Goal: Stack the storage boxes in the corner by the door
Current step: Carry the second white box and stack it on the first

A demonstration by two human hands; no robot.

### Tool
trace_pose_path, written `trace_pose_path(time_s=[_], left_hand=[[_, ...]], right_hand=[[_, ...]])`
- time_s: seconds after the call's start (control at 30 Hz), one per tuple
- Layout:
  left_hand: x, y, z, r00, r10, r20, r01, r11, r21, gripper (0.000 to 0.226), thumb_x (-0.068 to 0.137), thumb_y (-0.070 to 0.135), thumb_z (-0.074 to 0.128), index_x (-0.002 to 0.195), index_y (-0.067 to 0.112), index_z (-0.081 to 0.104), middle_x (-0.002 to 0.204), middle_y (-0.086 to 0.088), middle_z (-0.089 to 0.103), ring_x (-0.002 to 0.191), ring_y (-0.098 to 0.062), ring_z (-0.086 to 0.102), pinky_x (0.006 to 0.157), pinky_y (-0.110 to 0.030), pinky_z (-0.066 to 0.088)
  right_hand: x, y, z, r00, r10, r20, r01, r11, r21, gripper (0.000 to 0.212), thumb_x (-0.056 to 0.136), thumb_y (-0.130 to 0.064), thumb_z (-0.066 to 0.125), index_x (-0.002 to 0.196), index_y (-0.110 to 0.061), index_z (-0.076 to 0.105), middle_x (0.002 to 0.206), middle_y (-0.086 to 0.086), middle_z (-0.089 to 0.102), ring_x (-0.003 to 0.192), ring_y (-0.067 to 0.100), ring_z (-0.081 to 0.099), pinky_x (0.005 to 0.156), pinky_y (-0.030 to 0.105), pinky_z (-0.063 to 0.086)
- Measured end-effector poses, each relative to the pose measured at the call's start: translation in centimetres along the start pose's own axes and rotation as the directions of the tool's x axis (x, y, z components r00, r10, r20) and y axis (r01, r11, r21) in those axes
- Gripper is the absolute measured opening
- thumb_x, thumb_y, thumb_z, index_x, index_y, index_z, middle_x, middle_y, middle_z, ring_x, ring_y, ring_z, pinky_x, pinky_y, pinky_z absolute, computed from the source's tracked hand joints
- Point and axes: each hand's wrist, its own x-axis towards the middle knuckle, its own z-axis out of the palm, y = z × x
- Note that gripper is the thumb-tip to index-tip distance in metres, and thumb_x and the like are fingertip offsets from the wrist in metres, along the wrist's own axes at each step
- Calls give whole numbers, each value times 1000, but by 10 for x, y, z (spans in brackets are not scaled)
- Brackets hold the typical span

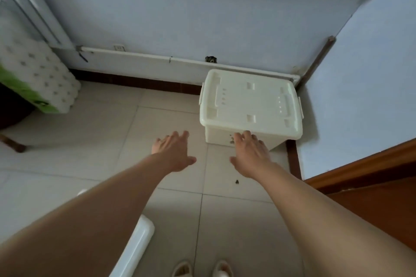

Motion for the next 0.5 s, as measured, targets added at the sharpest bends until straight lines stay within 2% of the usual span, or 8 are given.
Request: trace_pose_path(time_s=[0.37,0.5], left_hand=[[-150,-90,73,966,-253,-47,246,961,-125,73,84,48,61,143,19,29,131,-9,51,119,-29,53,101,-41,36],[-197,-121,109,942,-333,-30,327,937,-126,67,83,47,61,137,18,35,128,-9,53,116,-30,54,97,-40,38]], right_hand=[[-94,-96,79,979,-202,30,203,976,-73,52,92,-37,52,133,-9,36,133,13,42,123,30,44,101,39,36],[-124,-129,115,967,-249,51,252,966,-58,50,90,-37,55,128,-9,40,132,14,44,121,30,45,100,39,37]])
